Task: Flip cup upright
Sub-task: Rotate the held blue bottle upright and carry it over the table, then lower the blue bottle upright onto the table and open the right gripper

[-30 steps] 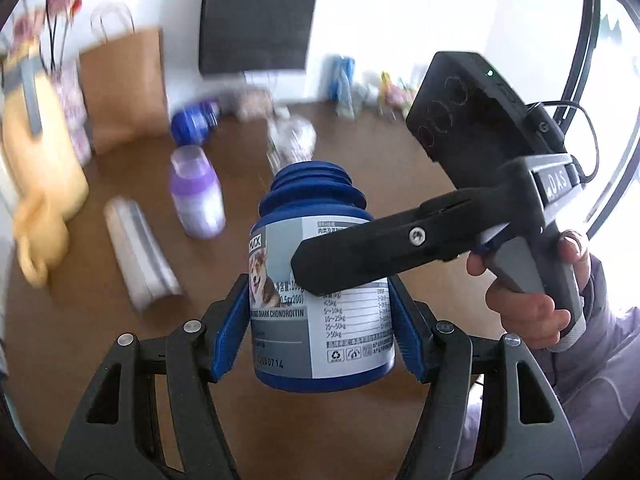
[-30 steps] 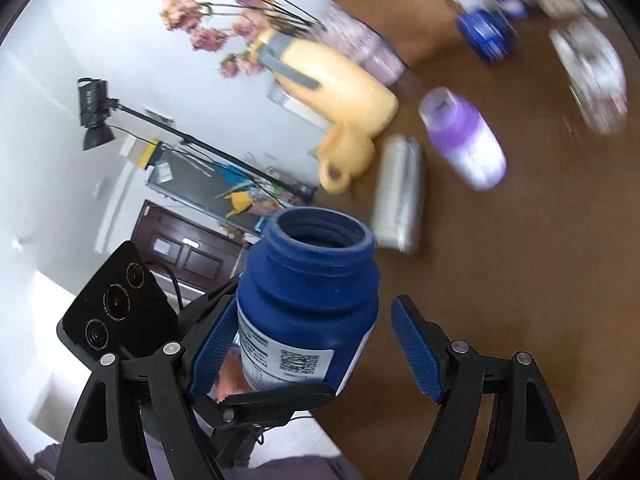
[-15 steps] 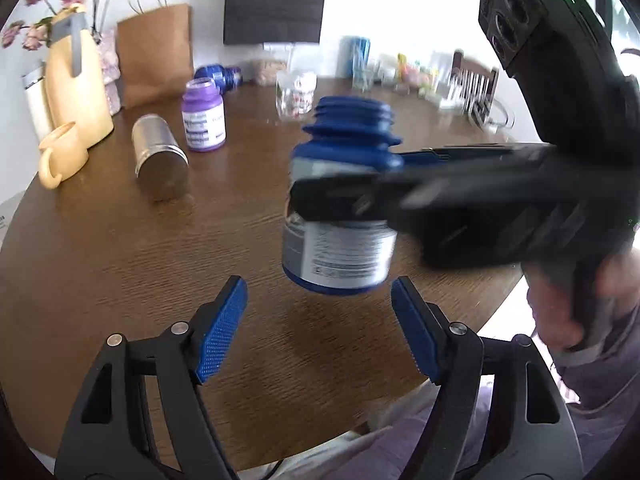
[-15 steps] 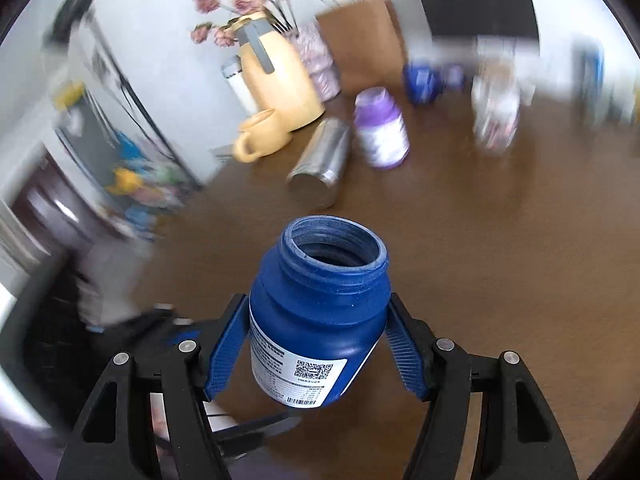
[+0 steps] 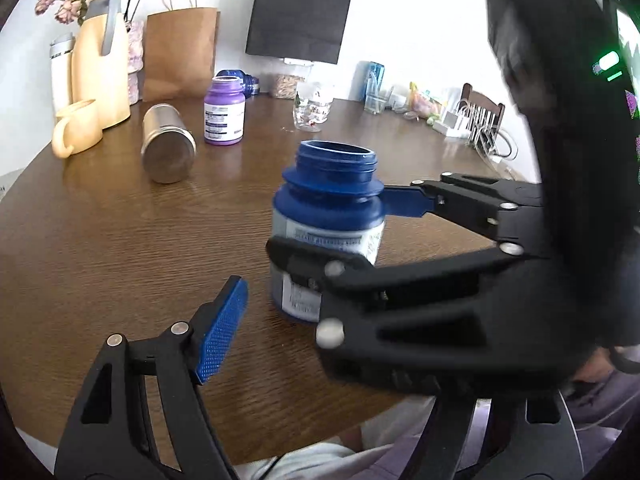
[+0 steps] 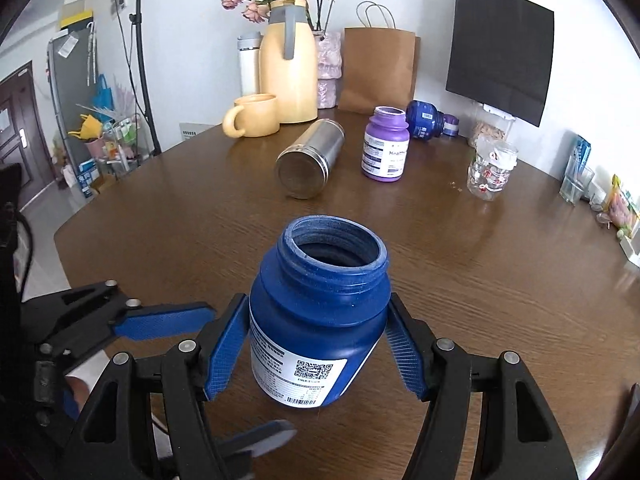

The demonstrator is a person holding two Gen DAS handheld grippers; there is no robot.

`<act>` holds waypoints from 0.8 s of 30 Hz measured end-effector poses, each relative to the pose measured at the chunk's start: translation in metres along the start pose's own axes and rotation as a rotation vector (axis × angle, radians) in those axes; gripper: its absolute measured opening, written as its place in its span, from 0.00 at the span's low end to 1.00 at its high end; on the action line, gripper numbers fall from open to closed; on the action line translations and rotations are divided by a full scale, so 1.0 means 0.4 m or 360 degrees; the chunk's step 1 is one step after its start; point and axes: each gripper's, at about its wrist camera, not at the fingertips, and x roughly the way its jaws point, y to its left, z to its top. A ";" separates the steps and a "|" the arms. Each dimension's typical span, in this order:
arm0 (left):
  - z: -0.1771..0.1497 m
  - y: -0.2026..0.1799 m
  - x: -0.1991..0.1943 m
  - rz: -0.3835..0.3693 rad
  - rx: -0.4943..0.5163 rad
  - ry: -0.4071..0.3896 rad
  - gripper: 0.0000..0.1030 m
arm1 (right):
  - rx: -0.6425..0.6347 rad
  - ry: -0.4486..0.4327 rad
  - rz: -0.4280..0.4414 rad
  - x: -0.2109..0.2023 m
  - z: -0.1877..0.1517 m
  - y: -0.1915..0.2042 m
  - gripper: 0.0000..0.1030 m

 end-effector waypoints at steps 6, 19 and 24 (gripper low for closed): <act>-0.013 0.009 0.017 -0.0048 -0.0029 0.0005 0.53 | 0.0054 0.0024 0.0113 -0.027 -0.021 0.004 0.68; 0.041 0.032 0.090 -0.0064 -0.0131 0.0031 0.53 | 0.0154 -0.0052 0.0135 -0.038 -0.014 -0.053 0.64; 0.076 0.031 0.119 0.0056 -0.0052 0.0038 0.53 | 0.0179 -0.0053 0.0067 0.019 0.020 -0.085 0.51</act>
